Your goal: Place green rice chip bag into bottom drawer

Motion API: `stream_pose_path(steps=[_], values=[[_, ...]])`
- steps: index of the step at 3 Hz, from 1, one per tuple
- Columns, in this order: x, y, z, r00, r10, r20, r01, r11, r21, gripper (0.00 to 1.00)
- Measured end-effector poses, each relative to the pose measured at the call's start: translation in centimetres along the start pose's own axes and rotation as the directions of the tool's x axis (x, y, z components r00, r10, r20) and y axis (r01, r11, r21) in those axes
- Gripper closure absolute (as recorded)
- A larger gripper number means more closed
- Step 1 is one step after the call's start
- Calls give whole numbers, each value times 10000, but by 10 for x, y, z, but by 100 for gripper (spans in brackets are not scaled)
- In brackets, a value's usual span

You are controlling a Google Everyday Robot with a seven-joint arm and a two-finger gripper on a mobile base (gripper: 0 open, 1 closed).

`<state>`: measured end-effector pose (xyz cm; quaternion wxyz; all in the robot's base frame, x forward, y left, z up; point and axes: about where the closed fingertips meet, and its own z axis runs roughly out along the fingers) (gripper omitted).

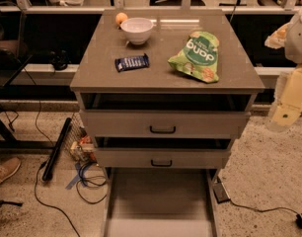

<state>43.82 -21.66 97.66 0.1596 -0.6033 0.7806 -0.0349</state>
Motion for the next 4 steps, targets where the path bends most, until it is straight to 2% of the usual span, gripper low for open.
stream_pose_path(steps=[1,2,3,4], values=[[0,0,0,10000,0,0,0,10000,1,0],[-5,-24,1,9937,944,598,-979,9935,579,0],[-18,-89,12,9541,2557,1558,-2728,9568,1005,0],[-33,-160,34,8808,4156,2268,-4477,8870,1133,0]])
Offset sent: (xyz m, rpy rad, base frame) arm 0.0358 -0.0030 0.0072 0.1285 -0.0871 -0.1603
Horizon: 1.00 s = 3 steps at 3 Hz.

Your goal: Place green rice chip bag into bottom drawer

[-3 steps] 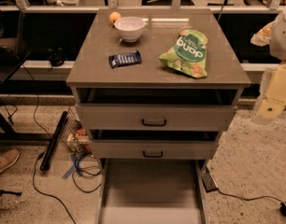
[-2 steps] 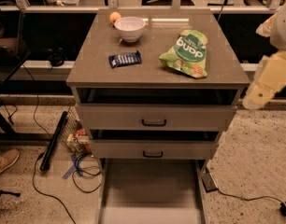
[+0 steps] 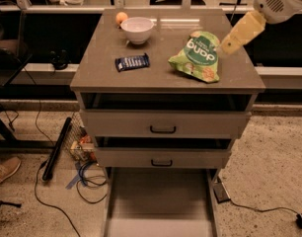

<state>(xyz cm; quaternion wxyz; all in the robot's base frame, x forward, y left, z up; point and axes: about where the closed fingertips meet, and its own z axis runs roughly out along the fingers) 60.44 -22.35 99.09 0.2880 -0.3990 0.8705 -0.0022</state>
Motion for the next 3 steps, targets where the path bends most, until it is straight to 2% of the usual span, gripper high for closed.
stream_pose_path(steps=[1,2,3], values=[[-33,-35,58,9805,1963,102,-1960,9802,-273,0],[-44,-55,90,9502,3114,127,-3108,9498,-370,0],[-44,-53,92,9443,3289,99,-3284,9439,-361,0]])
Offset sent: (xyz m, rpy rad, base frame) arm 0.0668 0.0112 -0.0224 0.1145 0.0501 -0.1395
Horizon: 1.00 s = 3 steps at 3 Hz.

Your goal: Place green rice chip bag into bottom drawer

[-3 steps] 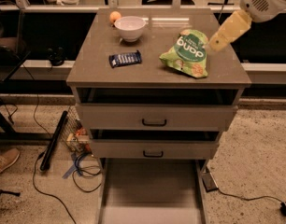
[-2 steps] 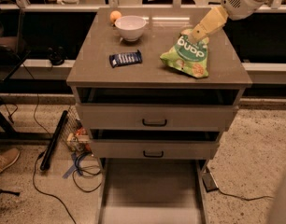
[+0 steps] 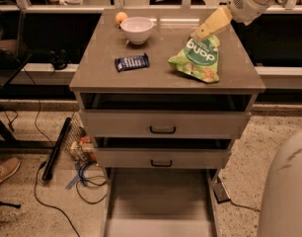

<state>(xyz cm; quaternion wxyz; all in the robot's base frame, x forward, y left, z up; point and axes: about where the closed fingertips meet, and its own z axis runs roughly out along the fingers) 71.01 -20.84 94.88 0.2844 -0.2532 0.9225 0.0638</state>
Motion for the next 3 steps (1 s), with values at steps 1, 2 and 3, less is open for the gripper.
stream_pose_path(steps=[1,2,3], values=[[-7,8,16,9977,576,-366,-555,9969,559,0],[-16,27,42,9653,2430,-955,-2325,9665,1085,0],[-17,38,61,9070,4021,-1248,-3871,9130,1286,0]])
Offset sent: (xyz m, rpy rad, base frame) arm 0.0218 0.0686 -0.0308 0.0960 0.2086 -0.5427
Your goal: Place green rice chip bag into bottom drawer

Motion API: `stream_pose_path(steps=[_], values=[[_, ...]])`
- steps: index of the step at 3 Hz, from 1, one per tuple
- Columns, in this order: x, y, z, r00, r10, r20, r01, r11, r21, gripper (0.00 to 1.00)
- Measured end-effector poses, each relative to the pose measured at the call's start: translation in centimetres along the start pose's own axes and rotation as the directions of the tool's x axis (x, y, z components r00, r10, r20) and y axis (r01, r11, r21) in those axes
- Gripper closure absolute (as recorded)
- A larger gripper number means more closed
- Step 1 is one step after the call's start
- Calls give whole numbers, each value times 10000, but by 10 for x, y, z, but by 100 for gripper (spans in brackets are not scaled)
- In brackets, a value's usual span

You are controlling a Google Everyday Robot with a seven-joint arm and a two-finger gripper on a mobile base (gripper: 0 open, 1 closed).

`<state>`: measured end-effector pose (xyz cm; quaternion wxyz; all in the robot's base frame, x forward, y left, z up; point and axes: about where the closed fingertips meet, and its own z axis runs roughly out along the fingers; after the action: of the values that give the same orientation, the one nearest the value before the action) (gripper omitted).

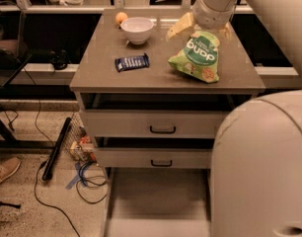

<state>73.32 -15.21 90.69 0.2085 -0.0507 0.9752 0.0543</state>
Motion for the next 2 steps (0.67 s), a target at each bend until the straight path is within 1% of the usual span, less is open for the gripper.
stream_pose_path(steps=[1,2], values=[[0,8,26,9894,1357,-523,-1339,9903,374,0],[4,11,54,9672,2318,-1041,-2233,9709,871,0]])
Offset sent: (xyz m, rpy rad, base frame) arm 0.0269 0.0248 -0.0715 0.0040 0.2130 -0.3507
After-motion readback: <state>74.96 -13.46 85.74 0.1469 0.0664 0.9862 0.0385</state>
